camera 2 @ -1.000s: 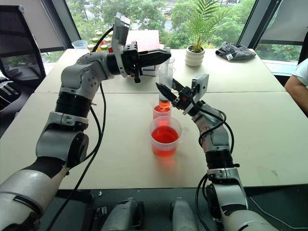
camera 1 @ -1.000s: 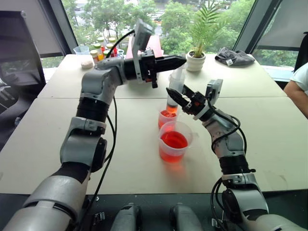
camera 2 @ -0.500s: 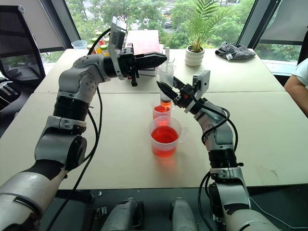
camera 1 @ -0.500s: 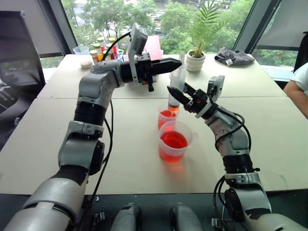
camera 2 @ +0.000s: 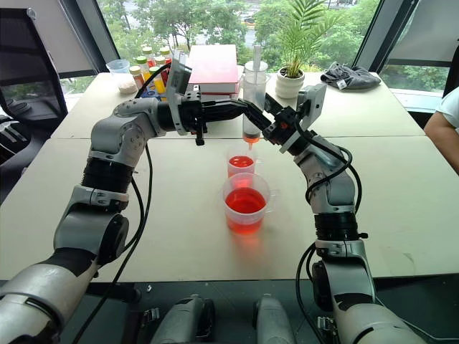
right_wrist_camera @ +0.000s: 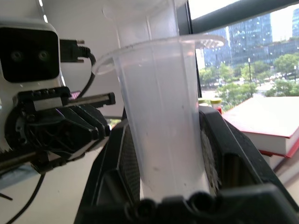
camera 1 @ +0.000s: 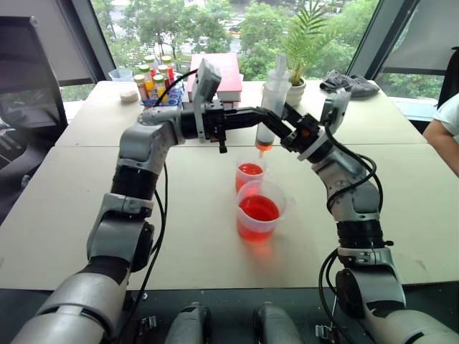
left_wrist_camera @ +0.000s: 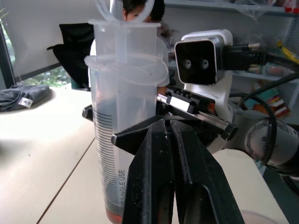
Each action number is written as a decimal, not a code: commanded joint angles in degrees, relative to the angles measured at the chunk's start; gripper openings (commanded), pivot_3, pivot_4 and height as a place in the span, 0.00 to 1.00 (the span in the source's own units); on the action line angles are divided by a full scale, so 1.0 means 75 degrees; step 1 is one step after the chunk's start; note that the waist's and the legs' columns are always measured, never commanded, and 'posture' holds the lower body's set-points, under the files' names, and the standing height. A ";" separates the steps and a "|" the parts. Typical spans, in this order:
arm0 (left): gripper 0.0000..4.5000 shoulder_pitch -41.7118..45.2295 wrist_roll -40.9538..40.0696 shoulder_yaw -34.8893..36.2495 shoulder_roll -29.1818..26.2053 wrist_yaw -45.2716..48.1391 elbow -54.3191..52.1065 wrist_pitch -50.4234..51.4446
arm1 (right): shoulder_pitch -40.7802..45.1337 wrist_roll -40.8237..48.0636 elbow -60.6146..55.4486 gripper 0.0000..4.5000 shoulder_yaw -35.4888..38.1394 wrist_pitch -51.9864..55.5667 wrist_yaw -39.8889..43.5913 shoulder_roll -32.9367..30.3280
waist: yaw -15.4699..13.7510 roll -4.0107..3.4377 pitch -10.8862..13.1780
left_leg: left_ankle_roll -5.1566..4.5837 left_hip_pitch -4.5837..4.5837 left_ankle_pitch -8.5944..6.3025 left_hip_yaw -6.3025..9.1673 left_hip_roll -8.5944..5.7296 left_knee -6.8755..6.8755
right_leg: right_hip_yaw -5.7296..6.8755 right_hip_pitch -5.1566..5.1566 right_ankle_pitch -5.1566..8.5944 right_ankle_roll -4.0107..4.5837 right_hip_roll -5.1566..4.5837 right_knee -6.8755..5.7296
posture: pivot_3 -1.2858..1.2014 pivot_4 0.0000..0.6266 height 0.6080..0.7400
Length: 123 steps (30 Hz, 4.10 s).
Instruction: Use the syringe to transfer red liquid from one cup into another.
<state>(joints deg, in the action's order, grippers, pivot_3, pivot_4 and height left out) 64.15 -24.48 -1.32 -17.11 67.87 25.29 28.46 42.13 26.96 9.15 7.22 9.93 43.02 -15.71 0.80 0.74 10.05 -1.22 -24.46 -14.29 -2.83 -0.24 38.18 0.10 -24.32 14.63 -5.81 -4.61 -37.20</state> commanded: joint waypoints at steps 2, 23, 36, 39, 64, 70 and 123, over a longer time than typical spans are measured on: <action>0.03 0.0091 0.0027 0.0005 -0.0056 -0.0195 -0.0119 0.0142 | 0.0322 0.0284 -0.0731 0.32 -0.0058 -0.0096 0.0127 0.0082 | 0.0000 0.0000 0.0000 | 0.0000 0.0000 0.0000 0.0000 0.0000 0.0000 | 0.0000 0.0000 0.0000 0.0000 0.0000 0.0000 | 0.52 0.24 1.00; 0.53 0.0236 -0.0943 0.0410 -0.1081 -0.0030 -0.1473 0.1329 | -0.0321 -0.0019 -0.0091 0.32 -0.0279 -0.0492 0.0285 0.0267 | -0.0019 -0.0001 0.0001 | 0.0001 0.0001 0.0000 0.0001 -0.0003 0.0002 | -0.0001 0.0005 0.0000 0.0000 -0.0006 0.0001 | 0.52 0.24 1.00; 0.58 0.0569 -0.0826 0.0240 -0.0441 -0.0134 -0.1105 0.0932 | -0.0410 -0.0133 -0.0240 0.32 -0.0438 -0.0496 0.0277 0.0310 | 0.0007 -0.0002 0.0001 | 0.0001 0.0002 0.0000 0.0000 -0.0002 0.0000 | -0.0001 0.0001 0.0000 0.0000 -0.0002 -0.0001 | 0.52 0.24 1.00; 0.58 0.0615 -0.0698 0.0141 -0.0308 -0.0197 -0.0947 0.0840 | -0.0406 -0.0119 -0.0300 0.32 -0.0462 -0.0475 0.0263 0.0303 | -0.0008 -0.0002 0.0001 | 0.0001 0.0001 0.0000 0.0000 -0.0002 0.0000 | -0.0001 0.0001 0.0000 0.0000 -0.0002 0.0000 | 0.52 0.24 1.00; 0.01 0.0549 0.0179 -0.0233 -0.0046 -0.0023 0.0152 0.0100 | -0.0131 -0.0010 -0.0765 0.32 -0.0430 -0.0200 0.0225 0.0263 | 0.0000 -0.0002 0.0001 | 0.0001 0.0001 0.0000 0.0000 -0.0001 0.0000 | 0.0000 0.0001 0.0000 0.0000 0.0000 0.0000 | 0.52 0.24 1.00; 0.01 0.0517 0.0236 -0.0265 -0.0022 -0.0017 0.0203 0.0021 | -0.0011 0.0040 -0.0813 0.32 -0.0377 -0.0144 0.0199 0.0232 | 0.0001 -0.0002 0.0001 | 0.0001 0.0001 0.0000 0.0000 -0.0001 -0.0001 | 0.0000 0.0001 0.0000 0.0000 0.0000 0.0001 | 0.52 0.24 1.00; 0.98 -0.2953 -0.1682 0.0635 -0.1604 -0.1559 -0.4194 0.2170 | 0.0276 -0.0230 0.0527 0.32 -0.0783 0.9160 -0.2122 -0.3991 | -0.0022 -0.0015 0.0004 | 0.0000 -0.0010 -0.0001 -0.0007 -0.0006 -0.0022 | 0.0003 -0.0012 0.0000 0.0007 -0.0048 0.0025 | 0.52 0.24 1.00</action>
<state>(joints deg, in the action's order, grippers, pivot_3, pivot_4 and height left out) 42.24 -35.75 3.03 -28.57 56.56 -3.71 44.64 44.14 26.42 12.89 1.05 79.86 27.27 -45.61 0.64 0.64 10.09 -1.22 -24.55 -14.30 -2.89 -0.28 38.01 0.13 -24.41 14.63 -5.76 -4.97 -37.01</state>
